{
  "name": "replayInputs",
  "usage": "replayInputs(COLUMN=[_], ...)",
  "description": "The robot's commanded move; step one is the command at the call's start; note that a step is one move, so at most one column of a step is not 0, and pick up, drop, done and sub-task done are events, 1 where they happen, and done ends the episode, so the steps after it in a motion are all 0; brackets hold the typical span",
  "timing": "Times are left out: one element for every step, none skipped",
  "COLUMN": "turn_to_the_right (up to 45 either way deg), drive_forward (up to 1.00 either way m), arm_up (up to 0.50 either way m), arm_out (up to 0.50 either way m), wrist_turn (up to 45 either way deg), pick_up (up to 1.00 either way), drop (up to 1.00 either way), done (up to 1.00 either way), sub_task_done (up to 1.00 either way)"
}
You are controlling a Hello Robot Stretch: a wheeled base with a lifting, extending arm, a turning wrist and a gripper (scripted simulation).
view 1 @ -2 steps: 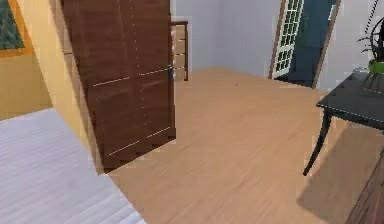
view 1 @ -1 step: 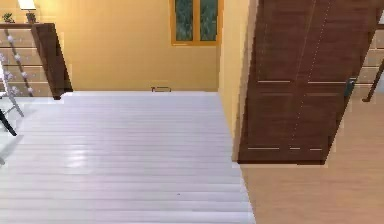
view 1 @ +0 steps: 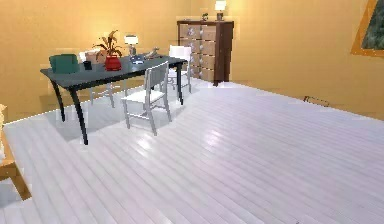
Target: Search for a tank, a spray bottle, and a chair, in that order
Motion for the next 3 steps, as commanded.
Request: replayInputs(turn_to_the_right=[0.0, 45.0, 36.0], drive_forward=[0.20, 0.00, 0.00], arm_up=[0.00, 0.00, 0.00], arm_out=[0.00, 0.00, 0.00], wrist_turn=[0.0, 0.0, 0.0], pick_up=[0.00, 0.00, 0.00], drop=[0.00, 0.00, 0.00], done=[0.00, 0.00, 0.00], sub_task_done=[0.00, 0.00, 0.00])
